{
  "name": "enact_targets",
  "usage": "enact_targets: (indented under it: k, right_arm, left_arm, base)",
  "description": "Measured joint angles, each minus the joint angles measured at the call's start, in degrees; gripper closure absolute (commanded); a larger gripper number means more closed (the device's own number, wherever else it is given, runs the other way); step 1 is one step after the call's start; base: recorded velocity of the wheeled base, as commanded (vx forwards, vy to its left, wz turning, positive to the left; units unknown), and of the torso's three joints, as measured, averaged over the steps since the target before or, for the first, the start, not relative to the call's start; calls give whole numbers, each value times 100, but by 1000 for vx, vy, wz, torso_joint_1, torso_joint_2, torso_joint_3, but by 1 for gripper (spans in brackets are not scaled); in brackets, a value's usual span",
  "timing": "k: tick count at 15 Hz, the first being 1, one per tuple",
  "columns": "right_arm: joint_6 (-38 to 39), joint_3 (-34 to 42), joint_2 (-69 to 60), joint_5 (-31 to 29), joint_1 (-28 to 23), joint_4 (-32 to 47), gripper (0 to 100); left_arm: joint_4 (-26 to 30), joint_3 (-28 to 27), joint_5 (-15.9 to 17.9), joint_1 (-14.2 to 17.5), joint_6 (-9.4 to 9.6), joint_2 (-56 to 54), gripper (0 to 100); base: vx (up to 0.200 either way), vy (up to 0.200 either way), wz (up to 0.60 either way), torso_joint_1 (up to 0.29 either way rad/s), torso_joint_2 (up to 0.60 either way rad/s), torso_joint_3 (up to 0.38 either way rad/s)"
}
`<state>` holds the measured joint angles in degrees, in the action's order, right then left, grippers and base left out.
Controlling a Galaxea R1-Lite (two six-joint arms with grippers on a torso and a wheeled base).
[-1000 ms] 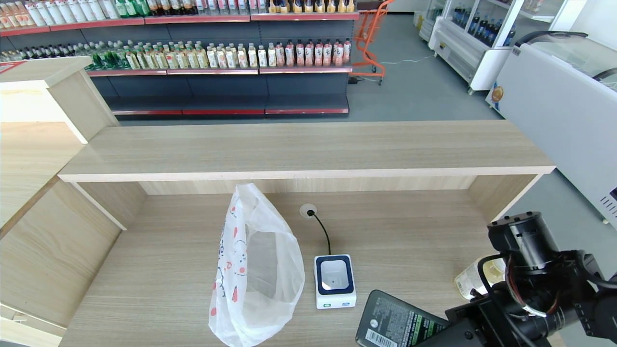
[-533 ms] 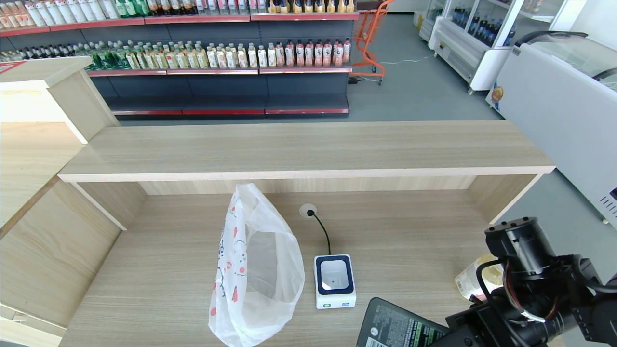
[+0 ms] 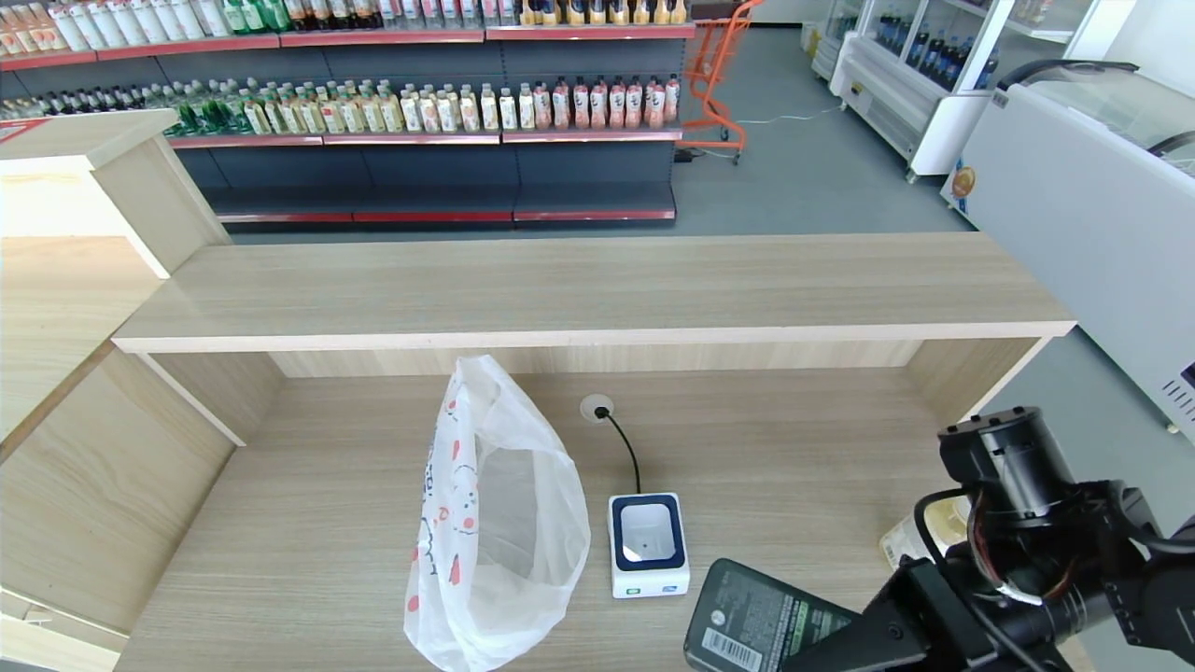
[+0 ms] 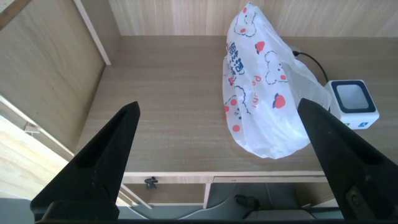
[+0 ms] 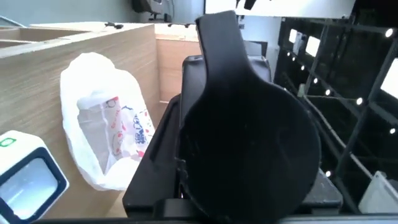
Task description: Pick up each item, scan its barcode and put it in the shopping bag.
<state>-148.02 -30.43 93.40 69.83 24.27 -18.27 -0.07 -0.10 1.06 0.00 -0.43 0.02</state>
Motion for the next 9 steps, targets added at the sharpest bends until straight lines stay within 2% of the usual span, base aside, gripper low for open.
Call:
enact_targets:
  k: [2,4,5,7,9]
  right_arm:
    - [1904,-116,-245,-135,-330,-77,100]
    - [2992,-138,-639,-187,-1203,-46,100]
    - [3602,-28,-807,-173,-1581,262,100]
    - [4796,39,-1135,-176,-2031,746,100]
    - [6541,-82,-1371,-176,-2381,809,100]
  left_arm:
    - [0,0,-2,0,0,0,0]
    - [0,0,-5,0,0,0,0]
    - [0,0,0,0,2,0,0]
    - [0,0,-2,0,0,0,0]
    - [0,0,-5,0,0,0,0]
  base:
    - [0,0,0,0,0,0]
    - [0,0,0,0,0,0]
    - [0,0,0,0,0,0]
    - [0,0,0,0,0,0]
    - [0,0,0,0,0,0]
